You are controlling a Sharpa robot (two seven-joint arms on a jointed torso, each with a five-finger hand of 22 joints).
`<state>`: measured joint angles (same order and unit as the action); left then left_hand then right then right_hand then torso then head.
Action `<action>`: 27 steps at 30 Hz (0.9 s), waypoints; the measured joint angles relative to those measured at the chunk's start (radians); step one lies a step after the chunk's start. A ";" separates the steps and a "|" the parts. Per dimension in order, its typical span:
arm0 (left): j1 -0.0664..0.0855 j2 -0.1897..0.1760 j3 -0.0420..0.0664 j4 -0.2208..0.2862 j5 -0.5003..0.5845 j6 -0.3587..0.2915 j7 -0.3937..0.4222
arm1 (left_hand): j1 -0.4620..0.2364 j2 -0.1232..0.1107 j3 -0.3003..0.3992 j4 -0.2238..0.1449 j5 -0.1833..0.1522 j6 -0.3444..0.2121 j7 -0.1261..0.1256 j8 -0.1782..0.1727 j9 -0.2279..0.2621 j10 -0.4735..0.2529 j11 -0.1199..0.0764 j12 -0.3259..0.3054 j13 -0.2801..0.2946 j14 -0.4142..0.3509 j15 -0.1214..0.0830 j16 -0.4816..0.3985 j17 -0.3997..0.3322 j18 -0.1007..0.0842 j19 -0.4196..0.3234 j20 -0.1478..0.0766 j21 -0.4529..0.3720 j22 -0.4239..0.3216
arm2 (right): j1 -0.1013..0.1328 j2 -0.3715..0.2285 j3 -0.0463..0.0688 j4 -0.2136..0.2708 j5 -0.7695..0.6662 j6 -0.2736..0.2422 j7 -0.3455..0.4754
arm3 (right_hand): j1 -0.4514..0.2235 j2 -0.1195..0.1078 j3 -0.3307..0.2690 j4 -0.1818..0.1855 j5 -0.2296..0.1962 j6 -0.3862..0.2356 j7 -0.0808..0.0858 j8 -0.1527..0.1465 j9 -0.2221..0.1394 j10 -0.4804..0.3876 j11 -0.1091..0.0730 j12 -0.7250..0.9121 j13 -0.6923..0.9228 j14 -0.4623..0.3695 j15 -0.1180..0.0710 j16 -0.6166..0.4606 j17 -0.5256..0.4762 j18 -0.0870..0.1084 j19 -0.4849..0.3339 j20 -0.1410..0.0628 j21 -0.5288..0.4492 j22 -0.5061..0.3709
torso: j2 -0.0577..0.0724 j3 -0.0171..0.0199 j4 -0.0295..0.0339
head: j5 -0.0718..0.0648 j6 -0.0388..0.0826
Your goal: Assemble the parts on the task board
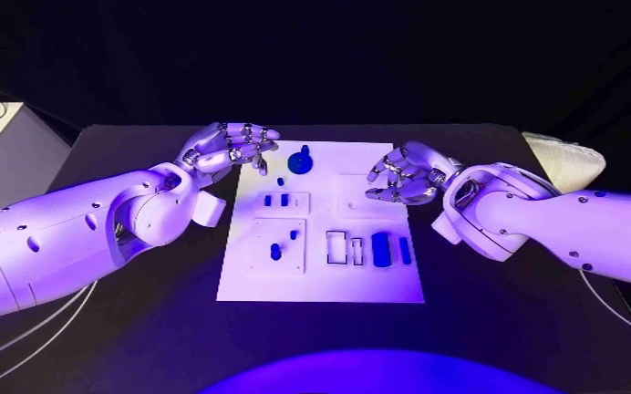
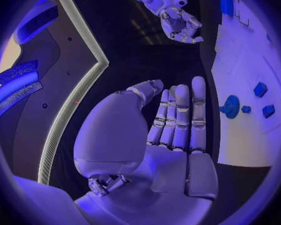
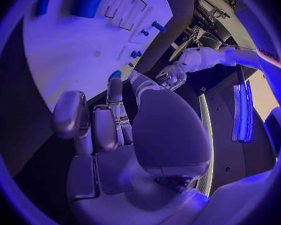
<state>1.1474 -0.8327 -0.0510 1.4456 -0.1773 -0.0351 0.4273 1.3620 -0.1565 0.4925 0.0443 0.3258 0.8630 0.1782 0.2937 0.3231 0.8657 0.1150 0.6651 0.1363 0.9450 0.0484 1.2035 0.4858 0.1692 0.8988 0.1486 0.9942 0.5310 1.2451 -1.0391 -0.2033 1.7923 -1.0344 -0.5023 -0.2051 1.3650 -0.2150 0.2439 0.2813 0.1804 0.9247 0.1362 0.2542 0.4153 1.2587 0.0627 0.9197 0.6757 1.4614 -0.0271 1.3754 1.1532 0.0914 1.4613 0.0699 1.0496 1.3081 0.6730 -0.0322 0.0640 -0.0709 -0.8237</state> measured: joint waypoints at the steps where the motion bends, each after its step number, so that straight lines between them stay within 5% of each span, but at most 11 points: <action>1: -0.001 0.001 0.000 0.000 0.001 0.000 0.000 | 0.000 0.000 0.000 0.000 0.000 0.000 0.000 0.000 0.000 0.002 0.002 0.000 0.000 0.000 0.000 0.000 0.000 0.000 0.000 0.000 0.000 0.000 | 0.001 -0.013 -0.001 0.003 0.006 0.010 -0.008 | -0.005 0.005 -0.009 0.001 -0.007 0.002 -0.002 0.008 0.003 0.025 -0.004 0.069 0.088 0.000 0.000 0.019 0.038 0.000 0.000 0.000 0.023 0.000 | 0.000 0.0008 -0.0007 | -0.004 0.001; 4: -0.006 0.003 0.000 0.000 0.002 0.000 0.000 | 0.000 0.000 0.000 0.000 0.000 0.000 0.000 0.000 0.000 0.003 0.003 0.000 0.000 0.000 0.000 0.000 0.001 0.000 0.000 0.000 0.000 0.000 | 0.001 -0.052 -0.004 0.014 0.012 0.045 -0.036 | -0.021 0.021 -0.042 0.003 -0.028 0.006 -0.007 0.032 0.011 0.110 -0.019 0.267 0.352 0.000 0.000 0.078 0.142 -0.015 0.000 0.000 0.104 0.000 | -0.003 0.0025 -0.0025 | -0.013 0.002; 9: -0.010 0.004 0.000 0.001 0.006 -0.001 0.000 | 0.000 0.000 0.000 0.000 0.000 0.000 0.000 0.000 0.000 0.003 0.003 0.000 0.000 0.000 0.000 0.000 0.001 0.000 0.000 0.000 0.000 0.000 | -0.016 -0.088 -0.008 0.026 0.000 0.092 -0.080 | -0.036 0.036 -0.088 0.007 -0.042 0.012 -0.013 0.056 0.017 0.201 -0.024 0.466 0.614 0.003 -0.003 0.142 0.155 -0.031 0.000 0.000 0.217 0.000 | -0.009 0.0037 -0.0046 | -0.021 -0.002; 16: -0.014 0.004 0.000 0.004 0.008 -0.001 0.001 | 0.000 0.000 0.000 0.000 0.000 0.000 0.000 0.000 0.000 0.003 0.003 0.000 0.000 0.000 0.000 0.000 0.001 0.000 0.000 0.000 -0.001 0.000 | -0.077 -0.078 -0.014 0.033 -0.053 0.119 -0.153 | -0.055 0.055 -0.141 0.010 -0.045 0.018 -0.022 0.067 0.018 0.204 -0.024 0.587 0.632 0.004 -0.004 0.176 0.155 -0.046 0.000 0.000 0.304 0.000 | -0.014 0.0044 -0.0095 | -0.025 -0.007; 25: -0.016 0.002 0.000 0.006 0.009 -0.001 0.001 | 0.000 0.000 0.000 0.000 0.000 0.000 0.000 0.000 0.000 0.003 0.003 0.000 0.000 0.000 0.000 0.000 0.000 0.000 0.004 -0.004 -0.004 -0.001 | -0.116 -0.057 -0.015 0.046 -0.109 0.120 -0.238 | -0.089 0.070 -0.214 0.012 -0.027 0.028 -0.024 0.075 0.016 0.204 -0.024 0.631 0.632 0.004 -0.004 0.187 0.155 -0.046 0.003 -0.004 0.369 0.000 | -0.016 0.0013 -0.0096 | -0.023 -0.020; 27: -0.016 0.001 0.000 0.006 0.010 -0.001 0.002 | 0.000 0.000 0.000 0.000 0.000 0.000 0.000 0.000 0.000 0.003 0.003 0.000 0.000 0.000 0.000 0.000 0.000 0.000 0.004 -0.004 -0.004 -0.001 | -0.119 -0.053 -0.015 0.048 -0.117 0.119 -0.252 | -0.101 0.083 -0.242 0.012 -0.018 0.039 -0.027 0.083 0.016 0.204 -0.024 0.645 0.632 0.003 -0.004 0.192 0.155 -0.061 0.003 -0.004 0.402 0.000 | -0.016 0.0012 -0.0101 | -0.023 -0.021</action>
<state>1.1309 -0.8313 -0.0511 1.4514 -0.1677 -0.0362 0.4288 1.3620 -0.1565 0.4926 0.0443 0.3258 0.8630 0.1782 0.2936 0.3232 0.8687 0.1180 0.6651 0.1365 0.9450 0.0484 1.2035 0.4863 0.1691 0.9025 0.1448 0.9903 0.5302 1.1258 -1.0921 -0.2179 1.8399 -1.1515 -0.3832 -0.4567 1.2641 -0.1324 0.0021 0.2937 0.1628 0.9637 0.1089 0.3371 0.4317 1.4629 0.0387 1.5649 1.3081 1.4649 -0.0307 1.5674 1.3084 0.0300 1.4648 0.0663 1.4514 1.3078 0.6567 -0.0311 0.0540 -0.0938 -0.8446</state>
